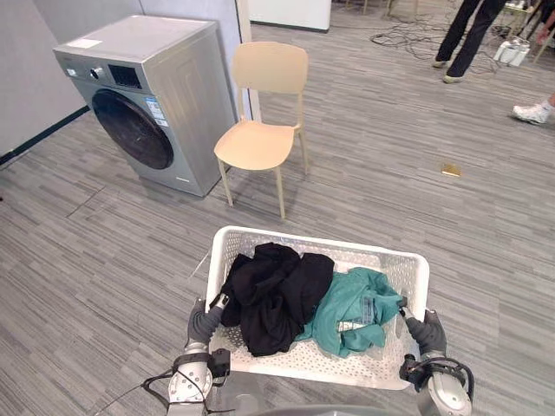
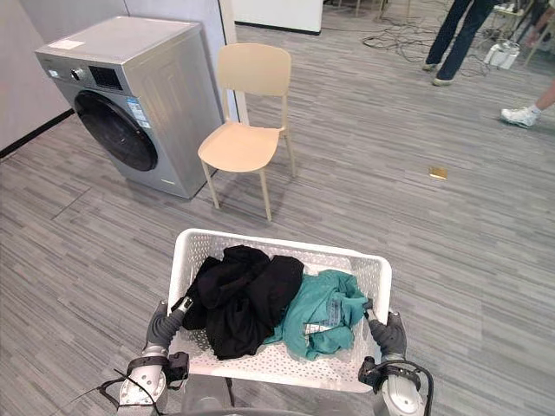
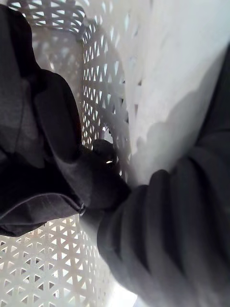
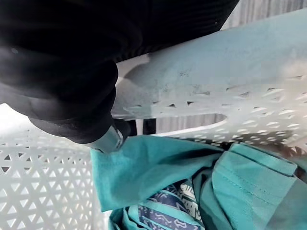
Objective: Pick up the laundry basket with both hands and put the clothes into the washing machine.
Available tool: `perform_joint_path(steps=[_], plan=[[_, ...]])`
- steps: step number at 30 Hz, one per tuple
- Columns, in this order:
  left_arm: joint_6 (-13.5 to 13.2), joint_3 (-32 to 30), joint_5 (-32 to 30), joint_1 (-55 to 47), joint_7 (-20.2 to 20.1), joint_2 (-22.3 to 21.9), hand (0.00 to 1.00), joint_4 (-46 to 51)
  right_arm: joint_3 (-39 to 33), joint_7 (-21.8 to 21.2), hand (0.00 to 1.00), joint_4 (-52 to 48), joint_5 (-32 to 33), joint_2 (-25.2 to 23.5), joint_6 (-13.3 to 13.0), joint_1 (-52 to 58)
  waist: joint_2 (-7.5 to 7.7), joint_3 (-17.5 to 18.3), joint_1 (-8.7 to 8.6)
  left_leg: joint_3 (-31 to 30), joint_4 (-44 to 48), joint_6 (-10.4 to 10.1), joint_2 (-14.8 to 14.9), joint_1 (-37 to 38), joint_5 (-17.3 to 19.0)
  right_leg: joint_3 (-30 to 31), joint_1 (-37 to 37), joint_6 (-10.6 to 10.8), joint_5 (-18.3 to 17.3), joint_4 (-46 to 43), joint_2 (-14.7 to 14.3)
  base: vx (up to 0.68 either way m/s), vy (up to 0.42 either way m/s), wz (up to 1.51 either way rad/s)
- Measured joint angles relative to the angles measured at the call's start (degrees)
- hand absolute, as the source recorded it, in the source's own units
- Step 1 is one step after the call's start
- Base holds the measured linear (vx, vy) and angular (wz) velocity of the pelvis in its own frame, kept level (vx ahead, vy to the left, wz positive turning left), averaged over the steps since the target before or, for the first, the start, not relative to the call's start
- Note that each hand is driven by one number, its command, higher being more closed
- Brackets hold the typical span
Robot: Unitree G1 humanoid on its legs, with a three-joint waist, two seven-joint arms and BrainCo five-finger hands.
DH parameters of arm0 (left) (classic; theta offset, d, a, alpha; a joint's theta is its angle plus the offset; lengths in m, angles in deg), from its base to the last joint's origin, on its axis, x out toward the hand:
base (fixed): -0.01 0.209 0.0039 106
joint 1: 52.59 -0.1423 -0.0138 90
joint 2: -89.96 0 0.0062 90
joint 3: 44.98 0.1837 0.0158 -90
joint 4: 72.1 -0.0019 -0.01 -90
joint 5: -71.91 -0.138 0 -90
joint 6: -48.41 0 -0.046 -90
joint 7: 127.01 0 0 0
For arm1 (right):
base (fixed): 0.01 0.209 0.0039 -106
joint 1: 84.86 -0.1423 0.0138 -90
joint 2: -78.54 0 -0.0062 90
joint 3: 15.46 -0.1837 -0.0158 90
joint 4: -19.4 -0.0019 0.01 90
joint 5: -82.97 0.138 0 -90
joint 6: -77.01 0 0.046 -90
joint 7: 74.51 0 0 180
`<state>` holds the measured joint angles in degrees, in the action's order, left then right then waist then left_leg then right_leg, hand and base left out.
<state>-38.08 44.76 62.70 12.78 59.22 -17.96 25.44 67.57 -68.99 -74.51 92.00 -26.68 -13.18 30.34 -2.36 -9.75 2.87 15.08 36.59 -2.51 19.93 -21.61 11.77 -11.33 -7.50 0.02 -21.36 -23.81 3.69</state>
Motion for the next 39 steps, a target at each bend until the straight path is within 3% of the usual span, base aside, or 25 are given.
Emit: perform_joint_path(steps=[1, 2, 3, 5, 7, 10, 12, 14, 15, 16, 17, 18, 19, 20, 21, 22, 23, 24, 25, 27, 29, 30, 32, 36, 39], plan=[[-0.25, -0.08, 0.02, -0.01, 0.01, 0.07, 1.00, 0.04, 0.05, 0.02, 1.00, -0.67, -0.01, -0.15, -0.01, 0.31, 0.19, 0.08, 0.87, -0.65, -4.98, 0.37, -2.16, 0.79, -7.36, 1.38, -1.45, 2.06, -1.23, -0.46, 1.09, 0.40, 0.258, -0.28], [-0.32, -1.08, 0.02, 0.50, 0.09, 0.78, 1.00, -0.02, 0.42, 0.09, 1.00, -0.43, -0.12, -1.19, 0.09, 0.03, 2.17, 0.58, 1.16, 0.12, -3.80, 0.33, -3.85, 1.86, -6.33, 3.13, -1.92, 3.55, -2.17, -0.70, 2.78, 0.43, 0.218, -0.09], [-0.30, -1.80, 0.02, 1.22, 0.09, 0.99, 1.00, 0.01, 0.55, 0.10, 1.00, -1.11, -0.14, -2.05, 0.01, -0.01, 3.19, 0.61, 0.69, -0.13, -2.35, 1.89, -4.74, 1.05, -5.37, 4.16, -2.07, 3.52, -1.83, -0.78, 3.62, 0.33, 0.154, 0.13], [-0.32, -2.24, 0.06, 3.26, 0.16, 1.85, 1.00, 0.03, 0.88, 0.50, 1.00, -2.12, -0.16, -2.73, -0.43, -0.81, 4.18, -0.26, 1.13, -0.96, 2.60, 3.87, -4.30, -0.41, -4.05, 7.34, -2.47, 3.93, -1.36, -0.49, 3.60, 0.32, 0.172, 0.01], [-0.55, -2.61, 0.89, 3.46, 0.50, 2.07, 1.00, 0.30, 1.67, 0.54, 1.00, -2.10, -0.20, -2.87, -0.56, -1.91, 4.39, -0.48, 1.37, -1.52, 7.20, 4.17, -2.89, -0.39, -3.38, 8.94, -4.25, 5.04, -0.28, 1.98, 3.41, 0.21, 0.114, -0.40], [-1.43, -1.60, 1.48, 3.03, 1.21, 2.78, 1.00, 1.05, 1.19, 0.98, 1.00, -2.03, -0.24, -2.99, -1.26, -2.23, 3.77, -0.58, 1.03, -6.11, 11.86, 0.07, -2.25, -1.29, 0.01, 10.61, -6.95, 5.65, 0.26, 2.75, 1.88, 0.12, 0.074, -0.18], [-1.52, 0.15, 1.54, 3.71, 1.21, 2.90, 1.00, 0.50, -0.60, 0.96, 1.00, -1.25, -0.22, -3.01, -1.99, -1.75, 3.27, 0.26, 0.29, -8.69, 6.93, -2.85, -5.06, 0.64, 7.51, 11.72, -3.26, 6.50, -0.93, -3.05, 2.06, 0.19, 0.120, 0.04], [-1.48, -0.10, 1.68, 5.25, 1.23, 4.06, 1.00, -2.84, -0.88, 0.81, 1.00, 2.50, -0.25, -3.66, -1.81, -3.70, 6.50, 0.12, -0.26, -6.90, 4.71, -2.40, -8.58, 2.16, 7.92, 13.79, 5.06, 6.94, 0.50, -17.57, 5.00, 0.21, 0.077, 0.05], [-0.92, -0.06, 1.76, 5.28, 1.19, 4.51, 1.00, -4.44, -0.93, 0.57, 1.00, 4.97, -0.32, -3.80, -1.65, -4.06, 7.30, -0.04, -0.72, -6.50, 4.52, -1.25, -9.61, 3.31, 8.25, 13.30, 9.11, 7.74, 5.52, -25.82, 6.48, 0.21, 0.073, 0.12], [0.26, 0.05, 1.70, 4.20, 1.15, 4.92, 1.00, -5.00, -0.99, 0.46, 1.00, 7.61, -0.78, -4.36, -1.14, -4.08, 7.28, -0.07, -0.90, -6.48, 3.66, -0.53, -10.25, 5.72, 9.26, 12.22, 10.50, 7.05, 12.68, -29.88, 7.01, 0.24, 0.102, 0.12], [0.61, 0.06, 1.70, 3.55, 1.15, 5.27, 1.00, -5.04, -0.94, 0.38, 1.00, 8.46, -0.93, -4.59, -0.81, -4.05, 7.25, -0.06, -0.93, -6.52, 2.71, -0.46, -10.37, 7.01, 9.35, 11.85, 10.92, 7.10, 16.44, -30.89, 7.11, 0.30, 0.152, 0.06], [1.15, 0.21, 1.64, 2.23, 1.15, 6.11, 1.00, -5.05, -0.67, -0.04, 1.00, 9.95, -1.41, -4.95, -0.44, -3.38, 6.38, -0.08, -1.22, -6.56, -1.59, -0.23, -10.37, 11.23, 9.00, 11.31, 12.91, 6.00, 28.94, -33.37, 6.87, 0.44, 0.144, 0.02], [1.11, 0.07, 1.64, 1.66, 1.18, 6.35, 1.00, -4.88, -0.17, -0.49, 1.00, 9.35, -1.83, -5.12, -0.52, -2.79, 5.87, -0.07, -1.40, -6.57, -4.70, 0.20, -10.03, 13.78, 8.72, 10.95, 16.90, 5.24, 20.07, -38.01, 5.81, 0.38, 0.110, 0.03], [1.13, -0.37, 1.65, 1.68, 1.27, 6.32, 1.00, -4.90, 0.25, -0.61, 1.00, 9.17, -1.93, -5.09, -0.52, -2.88, 5.79, -0.09, -1.71, -6.45, -6.01, 0.18, -9.97, 14.90, 8.54, 10.11, 18.92, 3.80, 14.80, -38.68, 5.00, 0.46, 0.086, 0.04], [0.94, -0.64, 1.71, 1.76, 1.27, 6.32, 1.00, -4.89, 0.37, -0.66, 1.00, 9.16, -1.94, -5.03, -0.52, -2.87, 5.36, -0.13, -2.08, -5.60, -8.97, 0.23, -9.71, 17.80, 8.23, 7.93, 21.79, 2.74, 8.84, -34.11, 3.36, 0.39, 0.031, 0.01], [0.52, -0.90, 1.71, 1.84, 1.26, 6.25, 1.00, -4.89, 0.01, -0.65, 1.00, 9.10, -1.93, -4.99, -0.63, -2.91, 5.01, -0.26, -2.09, -4.40, -11.66, 0.03, -9.58, 21.13, 8.12, 4.96, 23.44, 1.37, 6.47, -24.79, 1.88, 0.48, 0.026, -0.02], [0.24, -0.89, 1.71, 1.76, 1.26, 6.20, 1.00, -4.89, -0.01, -0.65, 1.00, 9.03, -1.92, -4.90, -0.68, -2.93, 4.95, -0.30, -2.12, -3.81, -12.30, -0.19, -9.65, 22.60, 8.23, 3.19, 24.01, 0.75, 6.65, -19.23, 1.07, 0.35, -0.016, -0.06], [-0.01, -0.88, 1.71, 1.49, 1.26, 6.07, 1.00, -4.71, 0.16, -0.61, 1.00, 8.11, -1.91, -4.92, -0.67, -2.22, 5.27, -0.13, -2.24, -3.39, -11.83, -1.68, -10.08, 24.65, 9.15, -0.16, 23.71, -1.95, 10.21, -6.77, -1.00, 0.48, -0.039, 0.13], [-0.08, -0.82, 1.70, 1.16, 1.25, 4.90, 1.00, -5.07, 0.74, -0.25, 1.00, 6.51, -1.86, -4.38, -0.88, -0.81, 4.97, 0.10, -2.73, -4.38, -9.10, -3.16, -9.99, 25.01, 11.09, -1.20, 22.79, -3.66, 15.73, -2.48, -1.91, 0.49, -0.011, 0.15], [-0.02, -0.52, 1.60, 0.44, 1.27, 3.03, 1.00, -4.80, 0.81, -0.37, 1.00, 5.10, -1.81, -2.26, -0.89, -0.34, 2.30, 0.79, -2.77, -4.46, -4.49, -3.54, -7.70, 24.54, 10.31, -1.40, 21.77, -3.57, 14.07, -3.08, -3.58, 0.46, 0.016, -0.08], [-0.33, -0.51, 1.63, 1.05, 1.27, 1.48, 1.00, -4.58, 0.65, -0.38, 1.00, 3.06, -1.62, -1.27, -0.90, -0.21, 0.94, -0.08, -2.12, -4.72, 5.58, -2.09, -6.14, 20.93, 7.67, -1.16, 20.23, -3.61, 11.26, -2.75, -4.33, 0.38, -0.008, -0.16], [-0.32, -0.54, 1.60, 1.16, 1.24, 1.06, 1.00, -4.57, 0.63, -0.24, 1.00, 2.88, -1.47, -0.84, -0.89, -0.41, 0.59, -0.39, -2.06, -5.36, 13.58, -1.28, -4.66, 16.84, 2.95, -1.07, 18.55, -3.90, 10.67, -1.55, -4.77, 0.34, -0.006, -0.07], [-0.41, -0.50, 1.61, 0.93, 1.21, 1.05, 1.00, -4.39, 0.72, -0.17, 1.00, 2.84, -0.94, -0.65, -0.75, -0.46, 1.75, -1.14, -1.93, -5.31, 20.36, -1.41, -1.52, 10.87, 4.20, -0.91, 12.82, -3.97, 10.61, 2.61, -4.49, 0.37, 0.016, 0.04], [-1.24, -0.52, 1.65, 1.20, 1.21, 0.94, 1.00, -3.36, 0.49, -0.11, 1.00, 2.37, -0.64, -0.43, -0.83, -1.64, 2.96, -1.50, -0.37, -2.56, 7.77, 0.01, 1.54, 6.51, 5.16, 0.83, 9.78, -2.82, 9.94, 5.14, -2.79, 0.28, 0.122, -0.22], [-1.40, -0.56, 1.72, 1.02, 1.22, 0.40, 1.00, -3.38, 0.28, -0.10, 1.00, 2.39, -0.65, -0.32, -0.86, -1.67, 2.59, -1.33, -0.57, -5.04, -10.30, -2.16, 0.41, 7.56, 2.16, 2.60, 9.68, 1.57, 7.18, 2.42, -0.13, 0.21, 0.291, -0.20]])
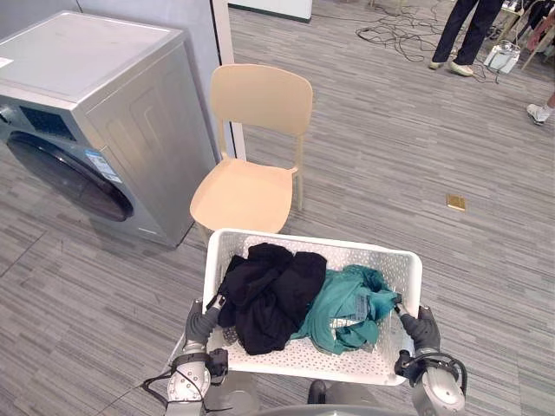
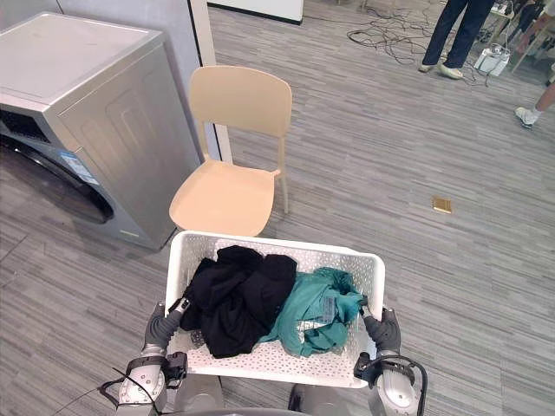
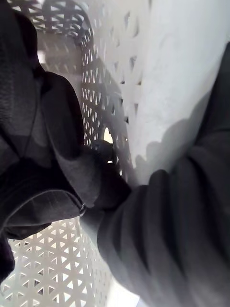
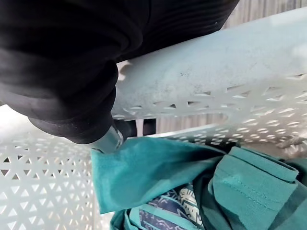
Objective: Pick up the laundry basket with both hands and put the clothes into the washing machine.
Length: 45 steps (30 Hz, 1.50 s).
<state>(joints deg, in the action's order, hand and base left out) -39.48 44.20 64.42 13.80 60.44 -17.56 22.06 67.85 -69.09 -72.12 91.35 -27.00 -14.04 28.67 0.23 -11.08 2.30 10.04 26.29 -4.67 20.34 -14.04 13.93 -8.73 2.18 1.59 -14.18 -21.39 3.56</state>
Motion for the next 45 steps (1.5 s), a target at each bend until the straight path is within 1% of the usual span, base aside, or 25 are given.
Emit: perform_joint_path(steps=[1, 3, 5, 7, 10, 12, 13, 14, 16, 18, 19, 20, 22, 24, 25, 27, 28, 30, 33, 35, 37, 38, 41, 44, 45], plan=[[0.07, -0.10, -0.02, -0.06, 0.02, -0.03, 1.00, -0.26, 0.00, 0.00, 1.00, 0.48, -0.03, -0.02, 0.02, -0.15, -0.11, -0.05, 0.12, -0.59, -1.79, -4.19, -1.40, 1.51, -7.22, 1.33, 0.12, 2.56, -1.99, -2.38, 1.32, 0.23, 0.372, -0.19], [0.19, -1.60, -0.21, 0.12, 0.04, 0.62, 1.00, -0.28, 0.86, -0.01, 1.00, 1.00, -0.05, -1.15, 0.07, -0.11, 2.05, 0.19, 0.06, 1.15, 1.65, -2.13, -3.35, 1.46, -4.89, 1.57, -0.88, 4.03, -2.94, -2.65, 4.34, 0.20, 0.311, -0.07], [0.04, -2.06, -0.06, 0.26, 0.15, 1.40, 1.00, -0.03, 1.37, -0.04, 1.00, 0.99, -0.13, -1.60, 0.11, -0.86, 2.23, 0.23, 0.40, 1.34, 6.07, -0.87, -3.42, 0.23, -2.83, 1.83, -1.96, 4.51, -2.94, -2.07, 5.12, 0.16, 0.290, -0.02], [-0.25, -1.98, 0.02, 0.64, 0.22, 2.14, 1.00, 0.80, 1.32, -0.03, 1.00, 0.94, -0.13, -2.51, -0.01, -1.35, 2.25, 0.24, 0.85, 1.57, 8.87, -1.01, -3.77, 0.18, 1.02, 2.62, -2.01, 7.05, -4.38, -2.62, 6.04, 0.07, 0.158, -0.03], [-0.21, -1.21, 0.03, 0.76, 0.21, 2.40, 1.00, 0.44, 0.70, -0.01, 1.00, 0.95, -0.13, -2.68, -0.01, -1.39, 2.73, 0.41, 0.27, 1.47, 12.13, -0.26, -6.52, -0.09, 5.05, 3.96, -1.22, 7.66, -7.61, -6.09, 8.50, 0.07, 0.136, -0.01], [-0.13, -1.08, 0.02, 0.79, 0.21, 2.95, 1.00, -0.13, 0.74, -0.12, 1.00, 2.26, -0.12, -2.65, -0.02, -1.65, 3.46, 0.93, 0.05, 3.10, 12.08, 0.31, -8.47, 0.73, 7.28, 5.47, 0.64, 5.84, -7.82, -9.52, 10.19, 0.10, 0.104, -0.24], [-0.08, -1.12, 0.03, 0.87, 0.20, 3.24, 1.00, -0.34, 0.80, -0.17, 1.00, 3.02, -0.13, -2.69, -0.01, -2.02, 3.63, 1.05, 0.00, 3.71, 12.01, 0.64, -8.69, 0.97, 7.57, 6.03, 2.24, 4.72, -7.11, -11.73, 10.69, 0.16, 0.171, -0.37], [0.13, -1.30, 0.03, 0.90, 0.21, 3.86, 1.00, -0.36, 0.95, -0.16, 1.00, 5.06, -0.12, -2.83, 0.03, -3.40, 3.59, 1.09, -0.21, 4.88, 11.50, 1.41, -9.29, 1.89, 7.83, 5.93, 5.23, 2.08, -4.45, -16.67, 11.53, 0.14, 0.166, -0.36], [0.38, -1.79, 0.04, 0.68, 0.21, 3.96, 1.00, -0.37, 1.10, -0.43, 1.00, 6.24, -0.13, -2.87, 0.04, -4.07, 3.48, 1.08, -0.20, 6.08, 10.53, 1.55, -9.25, 3.98, 7.94, 5.81, 6.16, 1.90, -1.13, -19.10, 11.82, 0.20, 0.165, -0.36], [0.48, -2.96, 0.05, 0.48, 0.21, 3.96, 1.00, -0.35, 1.92, -0.71, 1.00, 7.26, -0.13, -2.73, 0.03, -4.89, 3.19, 1.10, -0.24, 6.96, 8.44, 1.85, -8.79, 7.75, 8.03, 5.06, 6.28, 3.52, 4.56, -20.95, 11.85, 0.24, 0.133, -0.40], [0.46, -4.19, 0.13, 0.19, 0.23, 3.95, 1.00, -0.13, 2.86, -0.90, 1.00, 8.37, -0.13, -2.66, 0.01, -5.87, 2.31, 0.75, -0.08, 7.38, 6.26, 1.95, -8.25, 10.11, 8.06, 2.26, 6.88, 2.92, 7.59, -22.46, 12.57, 0.16, 0.051, -0.44], [0.46, -4.91, 0.15, 0.09, 0.43, 3.98, 1.00, 0.09, 3.43, -0.94, 1.00, 9.18, -0.13, -2.79, -0.08, -6.50, 2.46, 0.92, -0.08, 7.64, 4.88, 2.09, -8.24, 11.21, 8.15, 0.99, 7.51, 2.17, 7.07, -23.52, 12.66, 0.22, 0.035, -0.49], [0.25, -6.39, 0.34, 0.39, 1.16, 3.97, 1.00, 0.43, 3.98, -1.71, 1.00, 9.46, -0.42, -3.83, -0.09, -8.05, 2.55, 1.08, -1.10, 7.82, 1.71, 1.99, -7.74, 13.50, 8.09, -1.59, 10.78, 1.69, 0.94, -25.11, 8.54, 0.17, -0.059, -0.19], [0.06, -6.30, 0.38, 0.38, 1.39, 3.89, 1.00, 0.43, 3.81, -1.80, 1.00, 9.07, -0.64, -3.80, -0.16, -7.95, 2.30, 0.95, -1.61, 8.67, 0.14, 1.51, -7.60, 15.51, 7.83, -0.14, 12.15, 1.29, -0.28, -17.38, 3.19, 0.21, -0.116, 0.05], [0.08, -5.93, 0.37, 0.38, 1.38, 3.88, 1.00, 0.43, 3.77, -1.66, 1.00, 8.92, -0.62, -3.61, -0.18, -7.72, 2.27, 0.90, -1.70, 8.87, 0.29, 1.35, -7.69, 16.53, 7.89, -0.39, 12.31, -0.46, 1.80, -9.11, 1.13, 0.23, -0.147, 0.09], [0.35, -5.30, 0.11, 0.52, 1.34, 2.63, 1.00, -0.16, 3.73, -1.33, 1.00, 8.60, -0.34, -2.60, -0.23, -6.60, 0.24, 1.56, -2.91, 6.61, 1.86, 0.86, -6.29, 16.61, 7.92, -0.76, 10.25, -1.69, 5.48, -6.17, -1.10, 0.27, -0.120, 0.15], [0.27, -5.07, 0.17, 0.06, 1.34, 1.91, 1.00, 0.51, 4.16, -1.24, 1.00, 6.71, -0.08, -1.54, -0.20, -6.30, -1.31, 1.60, -2.07, 6.08, 1.49, -0.23, -5.61, 16.62, 7.19, -0.81, 10.34, -2.41, 5.88, -6.72, -1.92, 0.29, -0.105, -0.01], [-0.02, -4.42, 0.18, 0.70, 1.35, 0.46, 1.00, 0.78, 4.19, -0.57, 1.00, 4.14, 0.00, -0.21, -0.23, -5.59, -2.83, 1.80, -1.76, 4.81, -0.26, -0.61, -5.91, 17.54, 6.24, -0.52, 10.06, -3.18, 5.28, -6.89, -2.38, 0.18, -0.063, -0.11], [-0.09, -3.87, 0.14, 2.35, 1.35, 0.20, 1.00, 0.77, 3.41, -0.17, 1.00, 0.17, 0.00, -0.24, -0.44, -3.48, -1.96, 1.76, -1.81, 2.23, 1.78, -1.24, -7.37, 18.73, 4.52, -0.97, 8.03, -1.99, 1.01, -8.73, -0.55, 0.16, -0.064, 0.26], [-0.13, -3.73, 0.09, 2.03, 1.34, -0.12, 1.00, 0.76, 3.23, -0.13, 1.00, -0.48, -0.02, -0.45, -0.79, -2.23, -2.00, 1.38, -2.18, -0.78, 12.83, -0.55, -6.14, 14.95, 3.41, -2.52, 4.90, -1.61, -1.67, -8.56, -0.37, 0.11, -0.069, 0.45], [-0.04, -3.76, 0.04, 0.46, 1.34, -0.02, 1.00, 0.77, 3.81, -0.05, 1.00, -1.37, -0.05, -0.77, -0.72, 0.07, -1.34, 0.97, -1.79, -1.91, 27.29, 1.42, -3.35, 8.00, -3.43, -3.48, 1.46, -2.06, -3.25, -7.51, -0.46, 0.10, -0.035, 0.27], [-0.06, -3.72, 0.06, -0.78, 1.34, -0.17, 1.00, 0.76, 4.22, 0.13, 1.00, -1.84, -0.09, -0.74, -0.54, 1.43, -1.28, 0.98, -1.40, -0.78, 30.74, 2.32, -1.02, 5.66, -2.64, -3.84, 0.22, -2.18, -3.38, -6.28, -0.57, 0.08, -0.006, 0.10], [-0.03, -4.24, 0.14, -2.82, 1.35, -0.50, 1.00, 0.75, 5.13, 0.54, 1.00, -1.73, -0.21, -0.48, 0.30, 2.26, -0.85, 0.98, -1.21, 2.76, 24.65, 4.52, 3.82, 2.83, -1.26, -3.27, -0.65, -2.04, -3.37, -5.13, 0.88, 0.14, 0.057, -0.05], [0.01, -4.78, 0.31, -4.21, 1.38, -0.78, 1.00, 0.75, 5.96, 0.48, 1.00, -1.05, -0.81, -0.38, 0.48, 2.34, -0.18, 0.76, -1.23, 3.27, 13.51, 3.62, 5.37, 3.94, -1.82, -1.96, -0.73, -0.84, -2.76, -5.17, 3.33, 0.14, 0.186, -0.18], [0.05, -5.22, 0.38, -4.67, 1.40, -1.36, 1.00, 0.75, 6.06, 0.37, 1.00, -1.05, -1.26, -0.35, 0.52, 2.53, -0.12, 0.78, -1.22, 3.04, 7.02, 1.83, 5.59, 5.55, -3.00, -1.14, -0.71, 0.13, -2.56, -5.46, 4.66, 0.15, 0.344, -0.26]])
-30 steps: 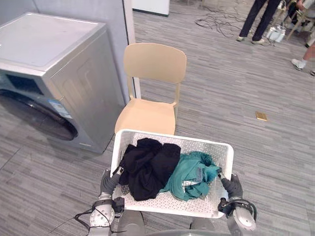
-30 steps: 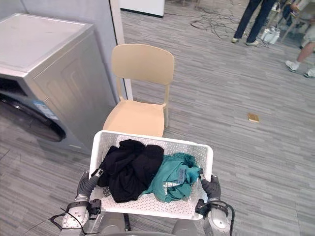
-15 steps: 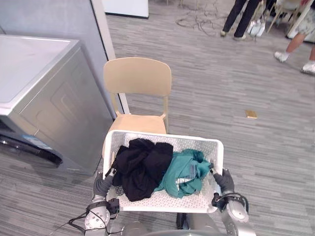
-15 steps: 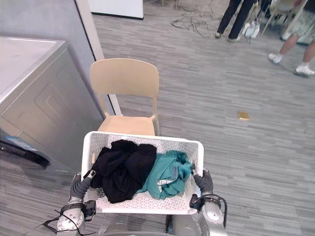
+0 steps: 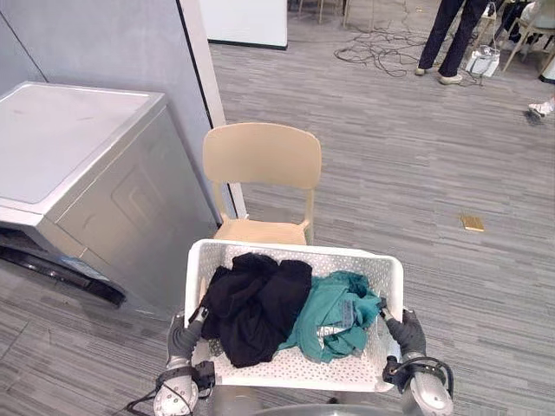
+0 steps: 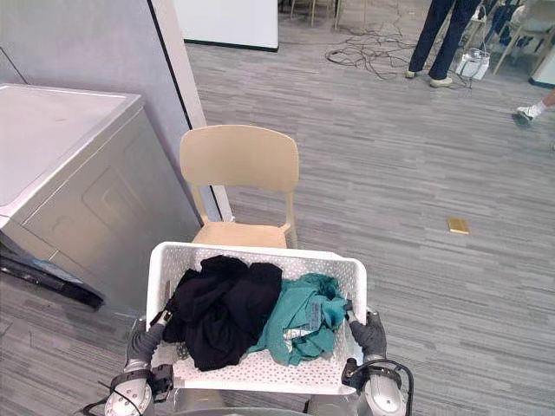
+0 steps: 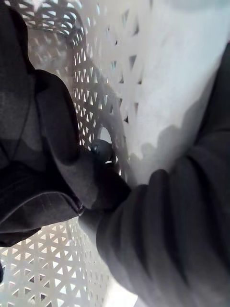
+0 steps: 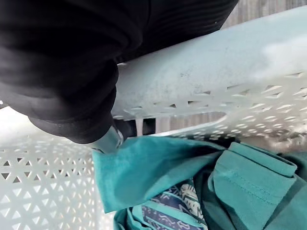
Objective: Pick up the laundry basket with both hands and put the clothes into the washing machine.
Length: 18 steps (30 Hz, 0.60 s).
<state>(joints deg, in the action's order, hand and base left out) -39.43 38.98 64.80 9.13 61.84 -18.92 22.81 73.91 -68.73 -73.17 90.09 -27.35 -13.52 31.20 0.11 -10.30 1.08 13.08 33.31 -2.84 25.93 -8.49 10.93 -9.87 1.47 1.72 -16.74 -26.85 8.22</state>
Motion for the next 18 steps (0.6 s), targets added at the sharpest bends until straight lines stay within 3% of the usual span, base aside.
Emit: perform_joint_path(steps=[1, 2, 3, 4, 6, 8, 10, 12, 13, 14, 15, 16, 17, 18], plan=[[0.00, -0.54, 0.00, -0.26, 0.00, -0.58, 1.00, 0.00, 0.16, -0.49, 1.00, -0.05, -0.03, 0.11, -0.09, 0.12, -0.21, 0.16, -0.04, -0.66, -6.95, -1.26, -0.01, 1.84, -2.09, 1.10, 0.01, 2.47, -0.26, -0.21, 1.28, 0.15, 0.382, -0.24], [-0.01, -0.65, 0.00, -0.37, 0.00, -0.70, 1.00, 0.00, 0.23, -0.66, 1.00, -0.11, -0.10, 0.26, -0.12, 0.13, -0.54, 0.35, -0.10, -1.17, -9.88, -0.45, -0.04, 2.47, -4.47, 1.52, 0.13, 3.91, -0.55, -0.46, 1.86, 0.15, 0.462, -0.24], [0.05, -1.11, 0.00, -0.38, 0.07, -0.76, 1.00, -0.03, 0.58, -0.91, 1.00, 0.45, -0.20, 0.16, -0.09, -0.17, -0.81, 1.36, -0.14, -2.48, -11.11, -7.60, -1.33, 3.41, -5.09, 2.95, 1.12, 6.77, -1.52, -1.54, 3.45, 0.14, 0.472, -0.09], [0.22, -2.08, 0.00, -0.07, 0.24, 0.16, 1.00, -0.01, 1.11, -0.97, 1.00, 1.03, -0.61, -0.84, -0.06, -0.42, 1.53, 1.57, -0.35, -2.23, -9.80, -8.56, -3.44, 2.79, -4.03, 3.74, 1.66, 7.85, -1.57, -1.48, 5.24, 0.12, 0.508, -0.09], [0.22, -2.68, 0.07, 0.11, 0.86, 2.20, 1.00, 0.25, 1.66, -1.04, 1.00, 1.02, -1.18, -3.01, -0.05, -0.14, 3.60, 2.15, 0.01, -3.19, -6.08, -8.50, -5.46, 1.45, -1.43, 4.40, 0.17, 10.55, 0.64, 1.37, 7.45, 0.08, 0.388, 0.02], [0.13, -2.01, 0.07, 0.50, 1.19, 2.75, 1.00, 1.29, 1.38, -0.93, 1.00, 0.73, -1.19, -3.80, -0.21, -0.83, 3.79, 2.32, -0.08, -3.87, -2.72, -9.38, -5.91, 1.21, 2.15, 4.44, -1.58, 11.66, 1.29, 2.97, 8.07, 0.04, 0.302, 0.01], [-0.39, -0.13, 0.19, 1.58, 1.20, 2.72, 1.00, 1.93, 0.27, -0.80, 1.00, -1.61, -1.21, -3.60, -0.30, -0.82, 3.28, 2.54, -0.20, -4.26, 2.93, -8.34, -6.84, -0.42, 6.89, 5.14, -2.22, 12.55, 1.57, 3.58, 9.72, -0.01, 0.273, -0.10], [-0.33, 0.94, 0.19, 2.87, 1.21, 2.74, 1.00, 1.89, -0.69, -0.50, 1.00, -2.15, -1.57, -3.44, -0.38, -1.08, 2.63, 2.71, -0.32, -2.97, 4.85, -7.14, -8.50, -1.17, 9.97, 6.47, -1.27, 12.36, 2.78, 4.42, 10.94, -0.02, 0.247, -0.24], [-0.27, 0.94, 0.19, 3.01, 1.24, 2.70, 1.00, 1.71, -0.64, -0.49, 1.00, -2.12, -1.76, -3.17, -0.37, -1.28, 2.21, 2.84, -0.32, -2.03, 5.02, -6.56, -8.76, -1.25, 10.33, 7.41, -0.15, 10.72, 3.95, 4.03, 11.13, -0.05, 0.317, -0.62], [-0.27, 0.92, 0.32, 3.04, 1.27, 2.71, 1.00, 1.17, -0.37, -0.49, 1.00, -1.77, -2.25, -2.58, -0.28, -1.91, 1.29, 3.26, -0.28, 0.34, 4.48, -5.71, -9.01, -1.26, 10.62, 7.92, 2.98, 6.10, 7.40, 3.56, 11.29, -0.06, 0.368, -0.95], [-0.26, 0.62, 0.62, 3.03, 1.35, 2.81, 1.00, 0.69, -0.02, -0.49, 1.00, 0.23, -2.65, -2.18, -0.27, -3.57, 1.10, 3.43, 0.08, 3.64, 2.48, -4.31, -9.43, -0.42, 9.94, 6.34, 5.18, 5.53, 12.51, 4.55, 12.18, -0.06, 0.379, -1.04], [-0.26, 0.44, 0.92, 3.10, 1.39, 3.02, 1.00, 0.08, 0.05, -0.50, 1.00, 1.62, -2.80, -2.04, -0.21, -4.61, 1.21, 3.49, 0.04, 5.27, 0.99, -3.59, -9.95, 0.35, 9.35, 4.62, 5.46, 5.30, 14.79, 5.75, 12.71, -0.05, 0.335, -1.08], [-0.20, 0.07, 1.64, 3.48, 1.45, 3.26, 1.00, -1.31, 0.06, -0.53, 1.00, 4.33, -3.35, -1.67, -0.07, -6.91, 1.05, 3.23, -0.35, 7.99, -1.80, -2.26, -10.62, 1.90, 8.09, 0.77, 7.15, 4.31, 15.04, 3.71, 12.97, -0.04, 0.234, -0.86], [-0.03, -0.38, 1.71, 4.68, 1.42, 3.47, 1.00, -3.42, 0.25, -0.54, 1.00, 5.83, -3.40, -1.52, 0.00, -7.65, 1.05, 3.11, -0.34, 9.19, -4.82, -1.58, -11.67, 3.95, 6.87, -1.58, 7.86, 5.42, 11.80, 0.59, 11.31, -0.03, 0.202, -0.74]])
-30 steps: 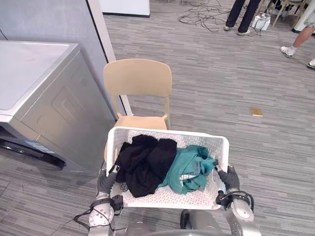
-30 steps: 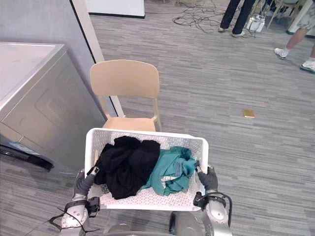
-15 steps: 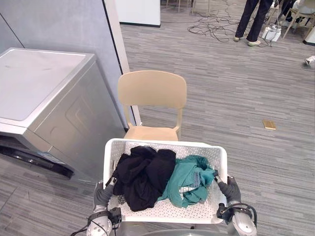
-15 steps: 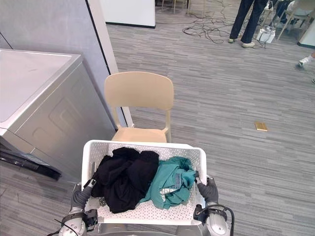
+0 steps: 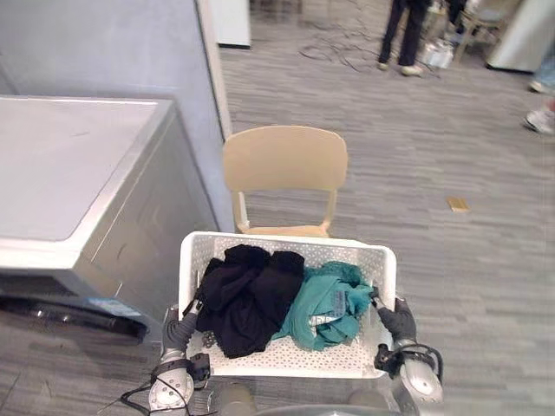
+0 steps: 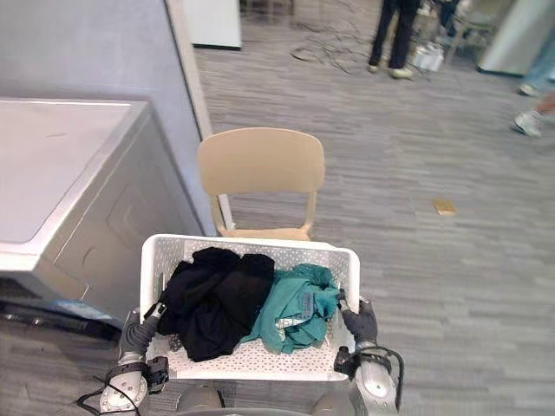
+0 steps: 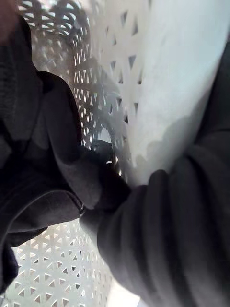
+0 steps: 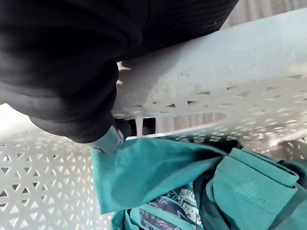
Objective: Pick up the laundry basket with both hands and put the clothes into the washing machine.
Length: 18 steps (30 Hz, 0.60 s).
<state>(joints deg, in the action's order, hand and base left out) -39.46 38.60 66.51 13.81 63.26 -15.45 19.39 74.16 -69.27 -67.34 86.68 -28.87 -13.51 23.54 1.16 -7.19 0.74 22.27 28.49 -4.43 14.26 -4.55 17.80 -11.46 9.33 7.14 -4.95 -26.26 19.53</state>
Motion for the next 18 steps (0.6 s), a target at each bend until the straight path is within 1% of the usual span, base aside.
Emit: perform_joint_path(steps=[1, 2, 3, 5, 6, 7, 8, 10, 11, 13, 14, 15, 16, 18], plan=[[0.07, 0.01, 0.00, 0.30, -0.01, 0.33, 1.00, -0.84, -0.01, 0.00, 1.00, 0.51, 0.00, 0.11, 0.02, -0.20, 0.11, 0.07, -0.05, 0.04, -1.43, 0.27, -0.35, 0.88, -0.74, -0.40, -0.21, 0.46, -1.71, -0.36, -1.26, -0.01, 0.096, -0.47], [0.06, 0.16, 0.22, 0.66, -0.15, 0.84, 1.00, -1.54, -0.23, 0.00, 1.00, 0.67, 0.00, 0.32, 0.17, -0.23, 0.22, 0.19, -0.15, -0.07, -3.08, 0.63, -1.23, 1.70, -1.59, -1.54, -0.50, 0.00, -3.75, -0.14, -2.75, 0.02, 0.065, -0.29], [0.07, 1.21, 0.29, 1.94, -0.24, 0.96, 1.00, -2.30, -1.00, 0.00, 1.00, 0.76, 0.03, 0.90, 0.17, -0.52, 0.18, 0.18, -0.20, -0.51, -4.28, 0.53, -2.44, 1.99, -2.06, -2.21, -1.61, -0.60, -4.09, 2.46, -3.27, 0.01, 0.055, -0.10], [0.12, 2.63, 0.29, 5.22, -0.35, 1.39, 1.00, -4.57, -2.81, 0.10, 1.00, 1.65, 0.02, 0.93, 0.21, -1.83, 0.26, 0.05, -0.86, -2.53, -5.70, 1.03, -3.69, 1.12, -3.79, -2.31, -2.37, -0.20, -3.47, 5.41, -3.29, -0.03, 0.020, 0.19], [0.18, 2.77, 0.29, 8.38, -0.34, 1.83, 1.00, -5.88, -3.48, 0.44, 1.00, 2.99, 0.00, 1.42, 0.38, -4.84, 0.21, -1.13, -1.75, -4.06, -7.25, 1.17, -4.42, -0.10, -5.52, -2.31, -1.77, 0.32, -2.09, 6.56, -3.34, -0.06, -0.042, 0.20], [0.18, 2.77, 0.29, 10.07, -0.20, 1.95, 1.00, -6.43, -3.72, 0.96, 1.00, 3.56, -0.05, 1.82, 0.39, -6.22, 0.10, -1.65, -1.75, -4.51, -7.62, 1.05, -4.44, -1.06, -6.02, -2.28, -0.77, 0.32, -1.55, 6.79, -3.54, -0.11, -0.063, 0.10], [0.24, 2.75, 0.29, 12.28, -0.06, 2.28, 1.00, -6.87, -3.95, 1.44, 1.00, 4.63, -0.20, 2.25, 0.42, -8.63, -0.04, -2.57, -1.72, -4.89, -7.92, 0.99, -4.44, -2.53, -6.70, -2.10, 0.45, 0.76, -0.75, 7.51, -3.83, -0.11, -0.050, -0.10], [0.26, 2.76, 0.83, 17.58, 1.12, 2.50, 1.00, -8.88, -4.18, 3.09, 1.00, 8.08, -0.41, 4.27, 0.98, -16.06, -0.70, -4.73, -1.55, -5.05, -9.96, 0.70, -4.35, -6.15, -9.00, -1.74, 3.30, 0.50, 3.14, 11.91, -5.12, -0.15, -0.041, -0.18], [0.28, 2.76, 1.15, 18.68, 1.46, 2.56, 1.00, -9.41, -4.19, 3.51, 1.00, 8.74, -0.48, 4.81, 0.97, -17.59, -0.95, -5.30, -1.50, -5.39, -10.44, 0.57, -4.36, -6.85, -9.09, -1.67, 3.74, 0.47, 4.16, 13.19, -5.53, -0.15, -0.011, -0.21], [0.34, 2.75, 2.49, 23.35, 2.62, 3.68, 1.00, -12.13, -4.21, 4.75, 1.00, 11.06, -0.66, 6.06, 1.02, -22.80, -0.76, -7.43, -1.20, -5.58, -10.36, 0.61, -4.40, -9.82, -9.78, -0.88, 5.88, 0.27, 7.20, 16.16, -6.07, -0.13, 0.028, -0.21], [0.42, 2.75, 2.98, 25.70, 2.69, 4.55, 1.00, -13.75, -4.22, 4.99, 1.00, 12.21, -1.02, 6.57, 1.08, -24.86, -0.68, -8.48, -1.15, -5.53, -10.03, 0.78, -4.47, -10.93, -10.02, -0.71, 6.67, 0.17, 8.16, 16.89, -6.08, -0.15, 0.046, -0.13], [0.47, 2.75, 3.58, 28.87, 2.81, 5.79, 1.00, -15.95, -4.19, 5.42, 1.00, 13.62, -1.04, 7.03, 1.15, -27.23, -0.61, -10.22, -1.09, -5.53, -9.45, 1.05, -4.52, -12.00, -10.20, -0.55, 7.18, 0.20, 9.08, 17.65, -6.07, -0.12, 0.038, -0.05], [0.47, 2.75, 3.80, 30.57, 2.93, 6.32, 1.00, -17.29, -4.13, 5.85, 1.00, 14.13, -1.04, 7.18, 1.24, -28.48, -0.65, -11.25, -0.98, -5.56, -9.29, 1.15, -4.54, -12.26, -10.28, -0.53, 7.24, 0.09, 9.44, 17.90, -6.07, -0.13, 0.032, -0.03], [0.53, 2.68, 5.36, 36.52, 3.82, 7.91, 1.00, -23.09, -3.34, 7.15, 1.00, 16.91, -0.99, 7.81, 1.55, -32.20, -0.68, -13.11, -0.40, -5.83, -8.41, 1.56, -4.58, -14.92, -10.89, -0.38, 9.15, 0.01, 10.62, 18.61, -6.06, -0.12, 0.016, -0.01]])
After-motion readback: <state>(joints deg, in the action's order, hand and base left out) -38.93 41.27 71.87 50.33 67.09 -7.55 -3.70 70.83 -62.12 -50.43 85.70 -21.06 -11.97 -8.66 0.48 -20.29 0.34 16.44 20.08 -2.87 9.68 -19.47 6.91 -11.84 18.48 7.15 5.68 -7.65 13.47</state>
